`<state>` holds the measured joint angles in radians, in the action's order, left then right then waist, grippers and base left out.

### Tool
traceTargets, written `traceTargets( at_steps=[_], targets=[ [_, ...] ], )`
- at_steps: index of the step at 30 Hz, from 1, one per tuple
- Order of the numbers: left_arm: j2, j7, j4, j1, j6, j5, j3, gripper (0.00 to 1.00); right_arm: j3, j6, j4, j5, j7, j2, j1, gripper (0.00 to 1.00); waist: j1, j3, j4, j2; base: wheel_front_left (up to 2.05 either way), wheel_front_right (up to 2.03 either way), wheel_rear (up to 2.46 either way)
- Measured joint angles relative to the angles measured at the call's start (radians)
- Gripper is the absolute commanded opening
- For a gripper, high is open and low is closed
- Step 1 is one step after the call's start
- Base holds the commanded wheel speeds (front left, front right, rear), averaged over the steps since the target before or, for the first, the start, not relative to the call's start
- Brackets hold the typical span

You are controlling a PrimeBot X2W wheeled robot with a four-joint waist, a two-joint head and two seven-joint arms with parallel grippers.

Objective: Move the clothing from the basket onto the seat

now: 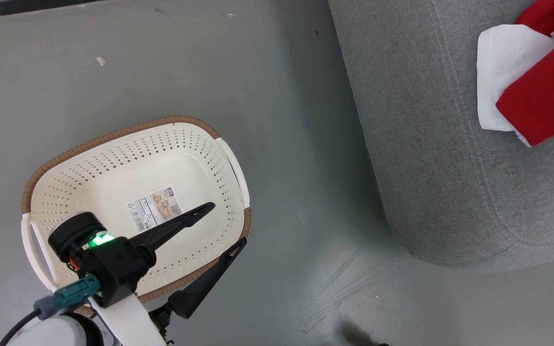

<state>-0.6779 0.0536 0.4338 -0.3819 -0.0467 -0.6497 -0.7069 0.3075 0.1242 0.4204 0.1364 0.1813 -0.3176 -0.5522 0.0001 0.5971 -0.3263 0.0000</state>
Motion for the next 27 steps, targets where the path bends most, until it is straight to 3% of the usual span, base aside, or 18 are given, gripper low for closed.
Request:
traceTargets(
  at_steps=[1,5,6,7,8,9,23,27],
  targets=[
    [0.000,-0.004,0.000,0.000,0.000,-0.001,0.002,1.00,-0.005,0.000,0.006,-0.003,-0.002,0.002,0.000,0.04,0.0000,0.000,0.000,0.0000,0.00,0.00,0.00],
    [0.000,-0.013,-0.001,0.000,0.000,-0.002,0.005,1.00,-0.027,0.000,0.030,-0.004,-0.015,0.004,0.004,0.38,0.0000,-0.005,0.000,0.0000,0.00,0.00,0.00],
    [0.001,-0.016,-0.002,0.000,0.000,-0.003,0.006,1.00,-0.030,0.000,0.038,-0.004,-0.016,0.006,0.007,0.44,0.0000,-0.007,0.000,0.0000,0.00,0.00,0.00],
    [0.001,-0.020,-0.002,0.000,0.000,-0.007,0.006,1.00,-0.031,0.000,0.043,-0.004,-0.017,0.006,0.011,0.44,0.0000,-0.009,0.001,0.0000,0.00,0.00,0.00],
    [0.001,-0.020,-0.002,0.000,0.000,-0.011,0.007,1.00,-0.031,0.000,0.048,-0.004,-0.017,0.006,0.012,0.91,0.0000,-0.012,0.001,0.0000,0.00,0.00,0.00],
    [0.001,-0.021,-0.003,0.000,0.000,-0.013,0.009,1.00,-0.030,0.000,0.050,-0.004,-0.017,0.006,0.012,1.00,-0.0001,-0.014,0.001,0.0000,0.00,0.00,0.00],
    [0.020,-0.066,-0.041,0.000,-0.002,-0.036,0.030,1.00,-0.059,0.000,0.067,0.015,-0.001,-0.028,0.045,1.00,0.0000,-0.069,0.006,0.0000,0.00,0.00,0.00],
    [0.030,-0.082,-0.062,0.000,-0.003,-0.043,0.030,1.00,-0.104,0.000,0.067,0.085,0.003,-0.031,0.080,1.00,0.0000,-0.093,0.007,0.0000,0.00,0.00,0.00]
  ],
)
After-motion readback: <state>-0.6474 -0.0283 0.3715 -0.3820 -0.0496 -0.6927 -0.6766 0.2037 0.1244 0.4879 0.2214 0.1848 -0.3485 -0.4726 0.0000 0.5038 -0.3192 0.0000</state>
